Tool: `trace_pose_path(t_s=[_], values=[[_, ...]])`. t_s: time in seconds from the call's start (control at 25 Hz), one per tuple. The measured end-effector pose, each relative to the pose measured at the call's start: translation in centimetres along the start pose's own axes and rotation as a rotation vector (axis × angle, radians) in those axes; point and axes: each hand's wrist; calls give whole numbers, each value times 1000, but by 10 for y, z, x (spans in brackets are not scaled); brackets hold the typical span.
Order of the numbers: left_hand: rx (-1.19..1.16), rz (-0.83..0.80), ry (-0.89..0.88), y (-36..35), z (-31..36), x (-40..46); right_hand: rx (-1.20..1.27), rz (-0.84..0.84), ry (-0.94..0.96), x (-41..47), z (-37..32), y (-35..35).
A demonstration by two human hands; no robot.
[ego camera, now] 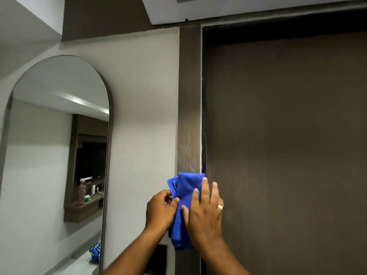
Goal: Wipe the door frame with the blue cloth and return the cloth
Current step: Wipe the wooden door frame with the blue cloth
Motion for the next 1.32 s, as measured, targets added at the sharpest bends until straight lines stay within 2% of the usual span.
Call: trace_pose_path(t_s=[0.04, 0.12, 0.2, 0.28, 0.32, 0.4, 0.48, 0.64, 0.8, 0.88, 1.12, 1.32], values=[[34, 8, -1, -1, -7, 4, -88, -48, 0, -2, -4, -11], [22, 47, -27, 3, -21, 18, -198, -30, 54, -3, -12, -37], [47, 107, -89, 17, -32, 34, -182, -1, 120, 1, -20, -56], [290, 168, -198, 33, -41, 50, -176, -35, 134, 5, -20, -64], [459, 190, -266, 41, -45, 58, -189, 5, 141, 8, -19, -67], [740, 165, -392, 50, -50, 72, -170, 27, 189, 13, -19, -66], [889, 125, -493, 52, -54, 86, -150, 46, 208, 19, -18, -61], [931, 169, -639, 59, -59, 131, -152, 121, 175, 81, -24, -26], [888, 249, -650, 73, -20, 186, -200, 210, 63, 176, -34, 41], [885, 292, -655, 78, -8, 200, -206, 234, 31, 179, -37, 39], [852, 323, -704, 81, -5, 208, -260, 213, 93, 102, -26, -28], [849, 313, -727, 85, 2, 208, -292, 228, 113, 171, -30, 25]])
Point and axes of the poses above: each hand's wrist, its own x-axis towards the middle knuckle, its own y-axis out of the back of the hand, z = x × y, and after that the axes turned 14 degrees about -z, right-handed
